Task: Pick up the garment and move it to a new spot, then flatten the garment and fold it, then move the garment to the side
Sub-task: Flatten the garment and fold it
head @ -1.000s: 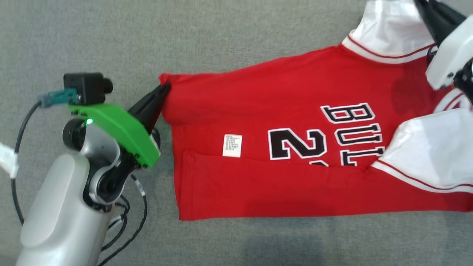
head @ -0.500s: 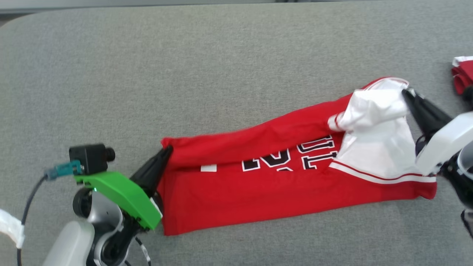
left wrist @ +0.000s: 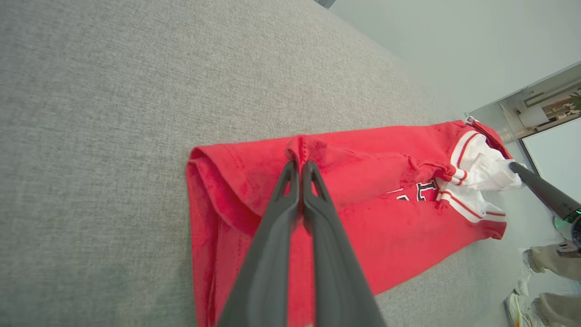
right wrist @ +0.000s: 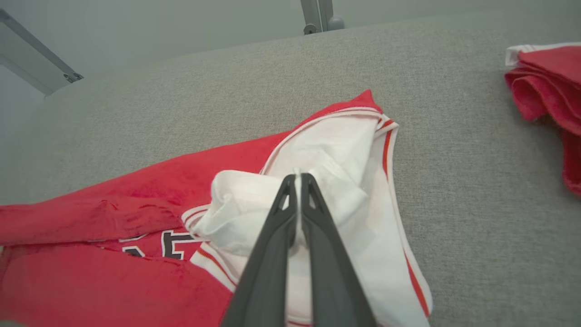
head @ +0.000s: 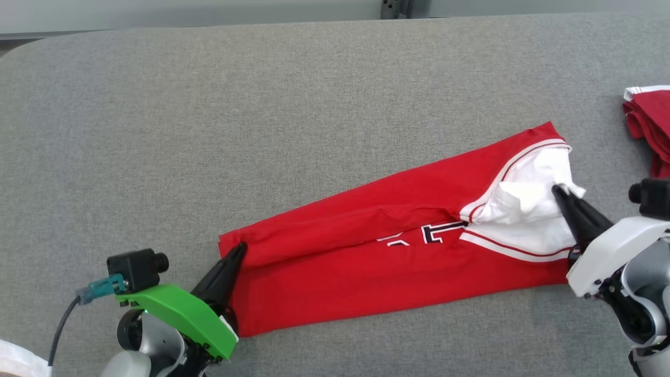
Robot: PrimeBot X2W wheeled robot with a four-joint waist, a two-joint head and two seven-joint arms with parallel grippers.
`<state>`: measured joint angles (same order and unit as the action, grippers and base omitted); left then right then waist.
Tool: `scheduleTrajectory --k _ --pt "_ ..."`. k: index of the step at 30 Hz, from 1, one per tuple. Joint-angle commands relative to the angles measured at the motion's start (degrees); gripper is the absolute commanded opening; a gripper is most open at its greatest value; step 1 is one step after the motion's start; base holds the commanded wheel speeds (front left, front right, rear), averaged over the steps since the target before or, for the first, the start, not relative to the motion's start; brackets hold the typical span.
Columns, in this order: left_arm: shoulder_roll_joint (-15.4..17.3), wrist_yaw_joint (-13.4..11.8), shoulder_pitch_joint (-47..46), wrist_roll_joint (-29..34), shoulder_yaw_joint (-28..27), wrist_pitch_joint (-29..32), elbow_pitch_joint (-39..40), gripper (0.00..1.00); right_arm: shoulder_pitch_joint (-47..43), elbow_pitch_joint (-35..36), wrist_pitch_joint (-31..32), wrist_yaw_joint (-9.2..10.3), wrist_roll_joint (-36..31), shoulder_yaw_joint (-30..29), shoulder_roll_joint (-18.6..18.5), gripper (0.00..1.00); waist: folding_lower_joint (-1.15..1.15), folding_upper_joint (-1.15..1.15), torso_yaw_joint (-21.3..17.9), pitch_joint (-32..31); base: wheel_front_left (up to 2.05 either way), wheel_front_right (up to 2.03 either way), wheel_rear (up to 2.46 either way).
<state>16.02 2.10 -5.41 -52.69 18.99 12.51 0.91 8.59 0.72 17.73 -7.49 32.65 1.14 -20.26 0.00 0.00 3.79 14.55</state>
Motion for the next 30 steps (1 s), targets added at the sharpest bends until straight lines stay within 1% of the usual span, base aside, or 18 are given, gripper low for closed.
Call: scheduleTrajectory --k 1,2,3,4,5,6,8,10,12,14,15,18,19,21,24,27,30 --pt "-0.30 0.57 1.19 0.49 0.38 -0.32 -0.46 0.07 -0.99 -0.37 -0.23 0.01 -0.49 0.54 -0.17 0.00 0.00 0.00 0.21 -0.24 0.00 0.00 0.00" --pt "-0.59 0.73 1.42 0.28 0.32 -0.90 -0.61 0.35 -1.16 -0.63 -0.71 0.01 -0.67 0.56 -0.14 0.00 0.00 0.00 0.25 -0.36 0.00 0.00 0.00" --pt "-0.62 1.04 1.64 0.46 0.37 -1.44 -0.77 0.70 -1.49 -1.10 -0.72 0.01 -1.02 0.74 -0.09 0.00 0.00 0.00 0.28 -0.49 0.00 0.00 0.00" --pt "-0.72 1.21 2.13 0.61 0.61 -1.85 -1.05 1.00 -1.97 -1.55 -0.44 0.01 -1.14 1.05 0.03 0.24 0.00 0.00 0.30 -0.64 0.00 0.00 0.00" --pt "-0.98 1.42 2.73 0.28 0.77 -2.02 -1.41 1.00 -2.26 -1.74 -0.23 0.01 -1.28 1.34 0.02 0.67 0.00 0.00 0.31 -0.84 0.00 0.00 0.00" --pt "-0.70 1.69 3.47 0.72 1.19 -2.18 -1.69 1.00 -2.56 -2.01 -0.07 0.01 -1.82 1.27 -0.20 1.00 0.00 0.00 0.27 -1.14 0.00 0.00 0.00" --pt "0.19 1.98 4.24 2.19 1.06 -4.25 -1.63 1.00 -2.79 -2.18 0.12 0.01 -2.32 0.38 -0.43 1.00 0.00 0.00 0.11 -1.66 0.00 0.00 0.00" --pt "0.86 1.18 5.73 4.12 0.24 -7.04 -1.91 1.00 -2.95 -1.98 0.60 0.01 -2.85 -0.76 -0.40 1.00 0.00 0.00 -0.20 -2.36 0.00 0.00 0.00" --pt "1.41 -0.28 7.91 7.37 -0.10 -10.62 -1.77 1.00 -2.48 -1.31 1.46 0.01 -3.46 -2.77 0.01 1.00 0.00 0.00 -0.65 -2.98 0.00 0.00 0.00" --pt "1.92 -2.88 9.84 11.38 -0.91 -15.29 -1.41 1.00 -1.28 -0.72 2.26 0.01 -4.25 -4.97 0.49 1.00 0.00 0.00 -0.98 -3.48 0.00 0.00 0.00" --pt "1.02 -4.08 10.77 12.14 -1.50 -17.43 -1.25 1.00 -0.54 -0.79 2.76 0.01 -5.14 -6.12 0.62 1.00 0.00 0.00 -0.98 -3.55 0.00 0.00 0.00" --pt "-0.13 -7.19 12.14 16.04 -2.76 -23.79 -1.57 1.00 1.37 -2.27 5.75 0.00 -7.14 -6.60 1.36 1.00 0.00 0.00 -0.50 -3.52 0.00 0.00 0.00" --pt "-0.92 -7.71 12.17 16.52 -2.91 -24.92 -1.85 1.00 2.09 -2.67 6.69 0.00 -8.06 -6.38 0.93 1.00 0.00 0.00 -0.17 -3.35 0.00 0.00 0.00" --pt "-1.93 -8.85 10.77 19.56 -3.77 -26.83 -2.21 1.00 4.06 -4.30 9.06 0.01 -8.79 -6.11 1.18 1.00 0.00 0.00 0.64 -2.76 0.00 0.00 0.00" --pt "-3.94 -9.55 8.73 23.73 -5.31 -27.70 -3.23 1.00 6.97 -7.60 11.83 0.01 -10.98 -5.47 0.62 1.00 0.00 0.00 1.94 -1.47 0.00 0.00 0.00" --pt "-7.66 -8.61 7.80 27.36 -8.33 -27.69 -2.98 1.00 9.69 -11.76 13.19 0.01 -11.22 -5.00 1.08 1.00 0.00 0.00 3.39 0.05 0.00 0.00 0.00" --pt "-10.17 -7.05 6.86 30.45 -11.02 -27.71 -3.62 1.00 11.67 -16.44 13.48 0.01 -13.05 -5.18 0.60 1.00 0.00 0.00 4.61 1.58 0.00 0.00 0.00"
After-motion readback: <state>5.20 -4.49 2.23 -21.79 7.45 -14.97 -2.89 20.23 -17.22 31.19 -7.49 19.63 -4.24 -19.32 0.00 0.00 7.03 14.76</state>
